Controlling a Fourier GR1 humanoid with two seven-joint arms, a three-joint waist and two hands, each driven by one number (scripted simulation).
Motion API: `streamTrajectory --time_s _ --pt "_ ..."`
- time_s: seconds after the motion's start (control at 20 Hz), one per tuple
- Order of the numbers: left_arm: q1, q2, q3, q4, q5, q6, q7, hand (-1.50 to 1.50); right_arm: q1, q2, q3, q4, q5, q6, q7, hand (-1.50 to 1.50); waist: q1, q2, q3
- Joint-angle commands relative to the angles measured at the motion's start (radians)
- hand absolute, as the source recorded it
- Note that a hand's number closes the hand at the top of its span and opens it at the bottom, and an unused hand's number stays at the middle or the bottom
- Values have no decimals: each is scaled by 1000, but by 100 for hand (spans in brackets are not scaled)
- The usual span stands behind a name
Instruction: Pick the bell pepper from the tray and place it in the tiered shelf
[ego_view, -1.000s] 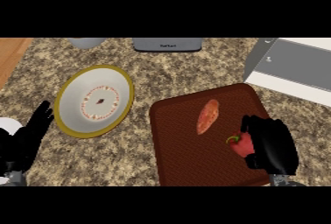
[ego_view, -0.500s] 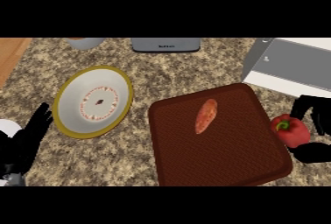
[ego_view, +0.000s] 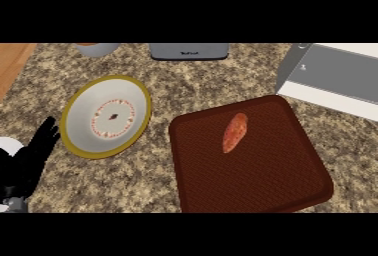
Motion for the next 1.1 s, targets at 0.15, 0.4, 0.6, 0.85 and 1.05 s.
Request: streamTrajectory --time_s 0.15,0.4,0.6,0.85,1.05 --pt "22 -4 2 -34 4 -19 15 0 -249 -142 -147 -15 -294 77 319 150 7 -2 -1" --pt "-37 5 28 63 3 -33 -20 0 -343 -322 -174 63 -315 29 377 150 6 2 -1" --pt "-27 6 14 6 -14 -26 13 0 -378 -463 -106 165 -225 44 353 150 16 4 0" --pt "-38 -8 15 5 -14 -28 13 0 -474 -540 27 375 -107 -45 260 150 30 9 0" --pt "-74 -33 15 33 -43 11 6 0 -411 -554 15 444 -51 -102 119 150 20 8 1"
